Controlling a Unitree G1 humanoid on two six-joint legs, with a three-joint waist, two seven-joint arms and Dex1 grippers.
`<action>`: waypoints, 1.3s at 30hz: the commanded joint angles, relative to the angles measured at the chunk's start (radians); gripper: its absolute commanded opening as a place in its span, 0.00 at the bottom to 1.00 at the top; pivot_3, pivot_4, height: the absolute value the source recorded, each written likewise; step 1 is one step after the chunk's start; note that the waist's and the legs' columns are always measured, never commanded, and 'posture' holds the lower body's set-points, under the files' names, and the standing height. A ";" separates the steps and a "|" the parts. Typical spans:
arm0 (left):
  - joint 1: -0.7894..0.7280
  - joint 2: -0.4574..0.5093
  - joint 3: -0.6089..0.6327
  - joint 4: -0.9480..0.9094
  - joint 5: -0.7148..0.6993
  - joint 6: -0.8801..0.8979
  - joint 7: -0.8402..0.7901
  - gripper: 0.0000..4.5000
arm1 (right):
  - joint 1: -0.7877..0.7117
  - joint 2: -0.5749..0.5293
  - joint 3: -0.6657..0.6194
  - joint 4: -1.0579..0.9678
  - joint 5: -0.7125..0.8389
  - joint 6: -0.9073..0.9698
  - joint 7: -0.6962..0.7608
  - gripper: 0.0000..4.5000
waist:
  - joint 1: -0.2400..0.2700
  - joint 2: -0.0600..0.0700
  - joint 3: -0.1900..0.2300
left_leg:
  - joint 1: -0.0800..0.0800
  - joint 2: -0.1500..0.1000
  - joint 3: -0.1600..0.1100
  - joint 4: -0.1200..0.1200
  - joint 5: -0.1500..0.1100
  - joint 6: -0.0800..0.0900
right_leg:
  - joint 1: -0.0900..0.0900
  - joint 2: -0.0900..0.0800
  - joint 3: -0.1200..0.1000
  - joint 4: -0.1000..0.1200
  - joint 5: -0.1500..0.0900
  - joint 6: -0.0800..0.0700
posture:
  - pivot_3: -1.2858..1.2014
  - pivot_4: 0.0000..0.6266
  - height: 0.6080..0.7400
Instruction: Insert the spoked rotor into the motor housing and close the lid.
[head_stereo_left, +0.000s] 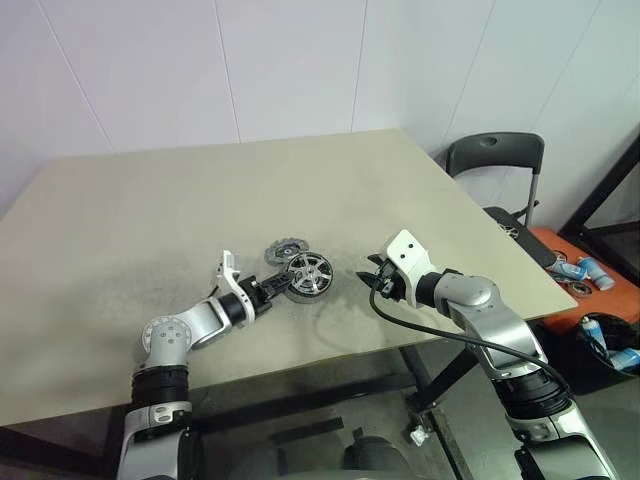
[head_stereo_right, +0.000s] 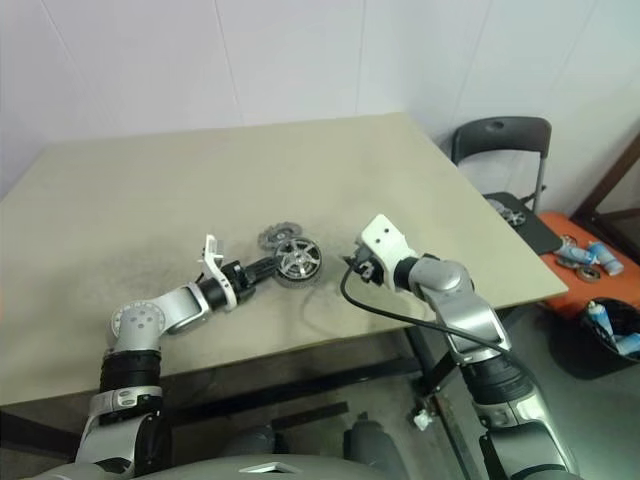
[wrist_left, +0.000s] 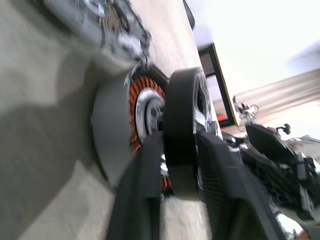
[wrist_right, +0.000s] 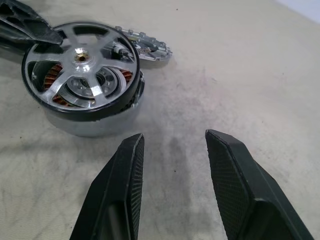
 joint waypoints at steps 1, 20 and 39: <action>-0.012 0.000 0.011 0.018 0.039 -0.011 0.055 0.54 | -0.008 -0.004 -0.002 -0.020 -0.011 -0.018 -0.007 0.45 | 0.002 0.000 0.000 | 0.000 0.000 0.000 -0.001 0.000 0.000 | 0.000 0.000 0.000 0.000 0.000 0.000 | 0.52 0.00 1.00; -0.032 0.030 0.050 -0.100 -0.068 0.108 0.043 0.67 | -0.009 0.012 0.000 -0.013 -0.018 -0.017 -0.011 0.45 | 0.001 0.000 0.000 | -0.005 0.000 0.000 -0.003 0.000 0.000 | -0.005 0.000 0.000 -0.003 0.000 0.000 | 0.52 0.00 1.00; -0.060 0.180 0.147 -0.241 -0.335 0.156 0.032 0.67 | -0.050 0.076 -0.087 -0.022 0.086 0.040 -0.012 0.45 | 0.003 0.000 0.001 | -0.017 0.000 0.000 -0.002 0.000 0.000 | -0.016 0.000 0.000 -0.002 0.001 0.002 | 0.52 0.00 1.00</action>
